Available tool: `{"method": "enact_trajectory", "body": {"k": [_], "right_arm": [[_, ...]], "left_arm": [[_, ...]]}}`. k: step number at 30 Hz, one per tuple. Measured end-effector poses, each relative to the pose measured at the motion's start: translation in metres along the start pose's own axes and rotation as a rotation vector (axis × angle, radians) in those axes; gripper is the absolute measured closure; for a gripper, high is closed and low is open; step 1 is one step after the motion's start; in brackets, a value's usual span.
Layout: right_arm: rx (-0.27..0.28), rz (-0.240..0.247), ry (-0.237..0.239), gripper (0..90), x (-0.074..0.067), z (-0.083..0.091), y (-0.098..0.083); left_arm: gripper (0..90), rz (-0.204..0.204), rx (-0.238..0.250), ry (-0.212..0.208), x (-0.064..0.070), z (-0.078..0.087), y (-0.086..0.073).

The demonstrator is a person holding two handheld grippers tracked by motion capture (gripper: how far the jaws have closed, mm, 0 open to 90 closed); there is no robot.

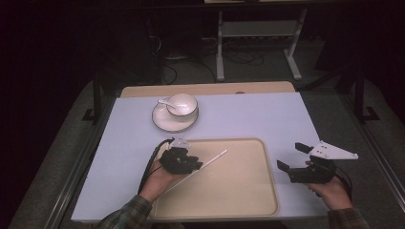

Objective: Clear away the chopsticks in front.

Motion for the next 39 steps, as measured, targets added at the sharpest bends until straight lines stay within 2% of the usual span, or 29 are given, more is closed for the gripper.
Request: {"method": "enact_trajectory", "body": {"k": [6, 13, 16, 19, 29, 34, 39], "right_arm": [[0.002, 0.002, -0.001, 4.6, 0.000, 0.000, 0.000], [0.003, -0.004, -0.003, 4.6, 0.001, 0.001, -0.001], [0.003, -0.005, -0.002, 4.6, 0.002, 0.001, -0.001], [0.003, -0.004, -0.001, 4.6, 0.002, 0.002, -0.001], [-0.002, -0.001, 0.002, 4.6, 0.001, 0.001, -0.001], [-0.003, -0.001, 0.001, 4.7, 0.001, 0.001, -0.002], [-0.005, 0.000, 0.006, 4.9, 0.001, -0.001, -0.001]], "left_arm": [[67.2, 0.012, 0.001, -0.040, -0.001, -0.017, 0.018], [85.2, 0.008, 0.000, -0.075, 0.001, -0.036, 0.041], [89.4, -0.004, -0.009, -0.077, 0.002, -0.045, 0.048], [89.6, -0.021, -0.025, -0.076, 0.002, -0.054, 0.052], [89.5, -0.029, -0.069, -0.071, 0.003, -0.080, 0.054], [89.5, -0.041, -0.080, -0.061, 0.002, -0.083, 0.053], [89.5, -0.026, -0.080, -0.063, -0.002, -0.083, 0.050]]}}
Point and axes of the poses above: each handheld gripper's, and its own axes: z roughly backward along the jaws, y roughly out of its top, x roughly to its right, the point moved 3 cm from there along -z, roughly forward along the jaws, and after that the axes turned 1 degree about z, right-handed, at the moved point
